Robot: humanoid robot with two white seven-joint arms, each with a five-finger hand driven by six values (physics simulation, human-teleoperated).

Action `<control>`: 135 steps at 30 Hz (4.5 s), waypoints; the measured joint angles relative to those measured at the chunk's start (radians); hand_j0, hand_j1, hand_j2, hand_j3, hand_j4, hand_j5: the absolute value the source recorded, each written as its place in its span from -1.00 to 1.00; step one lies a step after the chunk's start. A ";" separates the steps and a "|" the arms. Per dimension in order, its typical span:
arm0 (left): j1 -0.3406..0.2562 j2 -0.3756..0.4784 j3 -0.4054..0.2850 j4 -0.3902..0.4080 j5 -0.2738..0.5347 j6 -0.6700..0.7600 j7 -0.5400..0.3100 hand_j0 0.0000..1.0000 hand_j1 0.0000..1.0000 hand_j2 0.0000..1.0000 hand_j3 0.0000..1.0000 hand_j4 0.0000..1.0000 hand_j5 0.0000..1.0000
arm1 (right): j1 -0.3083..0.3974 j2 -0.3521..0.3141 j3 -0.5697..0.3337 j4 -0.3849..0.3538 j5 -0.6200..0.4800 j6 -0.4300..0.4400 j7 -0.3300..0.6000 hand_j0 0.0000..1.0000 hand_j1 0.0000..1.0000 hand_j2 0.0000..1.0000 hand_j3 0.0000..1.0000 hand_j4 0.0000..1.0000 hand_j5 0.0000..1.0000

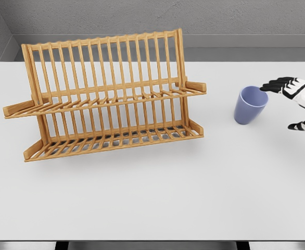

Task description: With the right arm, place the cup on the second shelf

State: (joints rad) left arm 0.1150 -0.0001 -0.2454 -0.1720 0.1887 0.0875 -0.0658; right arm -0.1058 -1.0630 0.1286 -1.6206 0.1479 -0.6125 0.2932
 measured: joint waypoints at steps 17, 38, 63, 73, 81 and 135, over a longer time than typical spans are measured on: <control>0.000 0.000 0.000 0.000 0.000 0.000 0.000 1.00 1.00 1.00 1.00 1.00 1.00 | -0.494 0.043 0.222 0.155 -0.014 0.002 0.302 1.00 1.00 1.00 1.00 1.00 1.00; 0.000 0.000 0.000 0.000 0.000 0.000 0.000 1.00 1.00 1.00 1.00 1.00 1.00 | -0.641 0.166 0.529 0.428 0.019 -0.001 0.318 1.00 1.00 1.00 1.00 1.00 1.00; 0.000 0.000 0.000 0.000 0.000 0.000 0.000 1.00 1.00 1.00 1.00 1.00 1.00 | -0.730 0.234 0.646 0.513 0.024 -0.001 0.318 0.32 0.32 0.32 0.32 0.32 0.32; 0.000 0.000 0.000 0.000 0.000 0.000 0.000 1.00 1.00 1.00 1.00 1.00 1.00 | -0.735 0.223 0.617 0.473 0.024 -0.001 0.318 0.35 0.35 0.35 0.35 0.35 0.35; 0.000 0.000 0.000 0.000 0.000 0.000 0.000 1.00 1.00 1.00 1.00 1.00 1.00 | -0.744 0.220 0.569 0.457 0.023 -0.001 0.318 0.35 0.35 0.35 0.35 0.35 0.35; 0.000 0.000 0.000 0.000 0.000 0.000 0.000 1.00 1.00 1.00 1.00 1.00 1.00 | -0.821 0.248 0.457 -0.057 0.022 -0.002 0.318 0.34 0.34 0.34 0.34 0.34 0.34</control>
State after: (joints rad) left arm 0.1150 -0.0001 -0.2453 -0.1721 0.1886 0.0875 -0.0657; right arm -0.9265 -0.8154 0.5852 -1.6772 0.1700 -0.6141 0.6116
